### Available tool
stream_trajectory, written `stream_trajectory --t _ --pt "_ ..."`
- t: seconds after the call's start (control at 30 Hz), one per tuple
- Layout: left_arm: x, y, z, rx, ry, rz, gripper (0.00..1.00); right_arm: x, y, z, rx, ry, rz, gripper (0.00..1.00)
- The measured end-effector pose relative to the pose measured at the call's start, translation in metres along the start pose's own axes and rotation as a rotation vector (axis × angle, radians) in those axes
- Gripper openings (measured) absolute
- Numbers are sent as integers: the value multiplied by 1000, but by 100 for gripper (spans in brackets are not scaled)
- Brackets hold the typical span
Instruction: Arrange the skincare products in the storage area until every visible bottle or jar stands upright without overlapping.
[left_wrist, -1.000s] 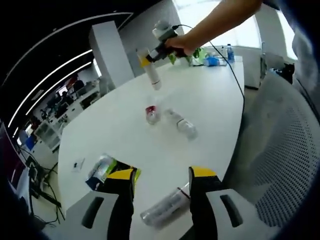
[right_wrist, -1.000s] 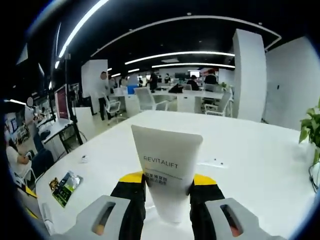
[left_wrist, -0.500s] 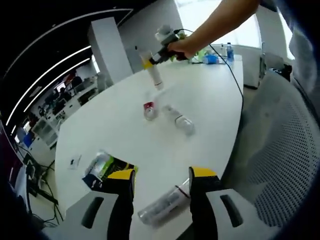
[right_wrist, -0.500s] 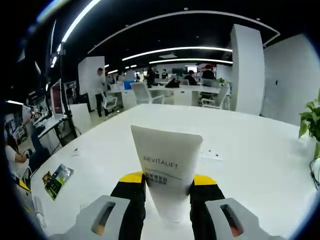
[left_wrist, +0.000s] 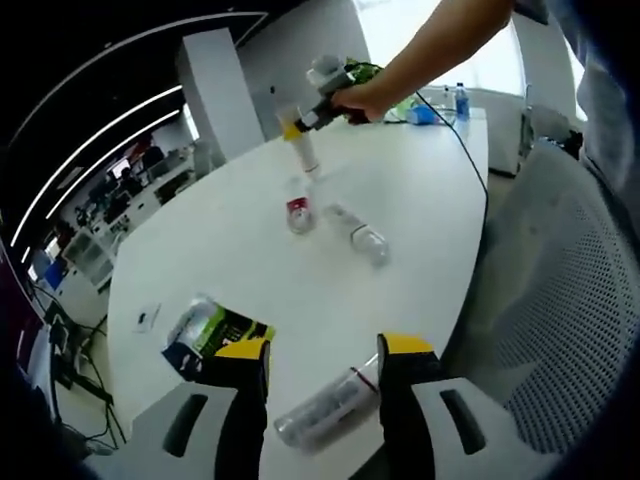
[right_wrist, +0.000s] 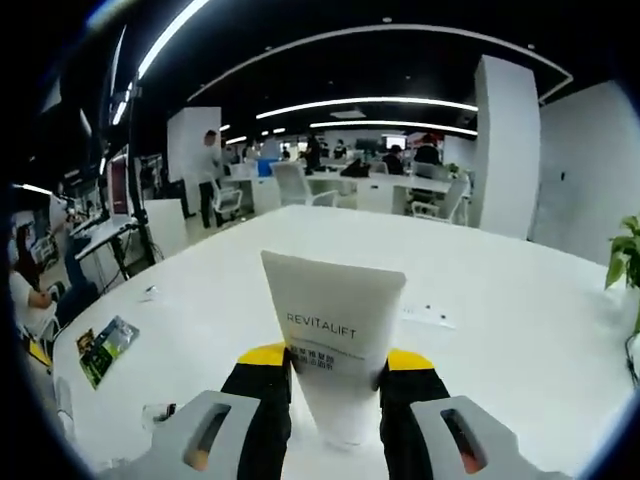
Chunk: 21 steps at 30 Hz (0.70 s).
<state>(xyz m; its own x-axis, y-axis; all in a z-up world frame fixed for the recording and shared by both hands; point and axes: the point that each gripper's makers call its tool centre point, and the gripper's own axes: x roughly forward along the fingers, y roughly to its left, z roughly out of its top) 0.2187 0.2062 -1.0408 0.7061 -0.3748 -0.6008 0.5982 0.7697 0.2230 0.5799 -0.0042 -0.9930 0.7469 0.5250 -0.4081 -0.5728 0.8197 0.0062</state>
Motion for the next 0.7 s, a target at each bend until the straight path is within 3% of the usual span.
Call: stream_trajectory --t 0.53,0.7 --pt "0 -2 0 4 4 -11 39 7 -2 16 -14 -54 -7 28" --pt "1 -2 -1 5 3 -11 39 6 -5 23 -26 -106 -6 28"
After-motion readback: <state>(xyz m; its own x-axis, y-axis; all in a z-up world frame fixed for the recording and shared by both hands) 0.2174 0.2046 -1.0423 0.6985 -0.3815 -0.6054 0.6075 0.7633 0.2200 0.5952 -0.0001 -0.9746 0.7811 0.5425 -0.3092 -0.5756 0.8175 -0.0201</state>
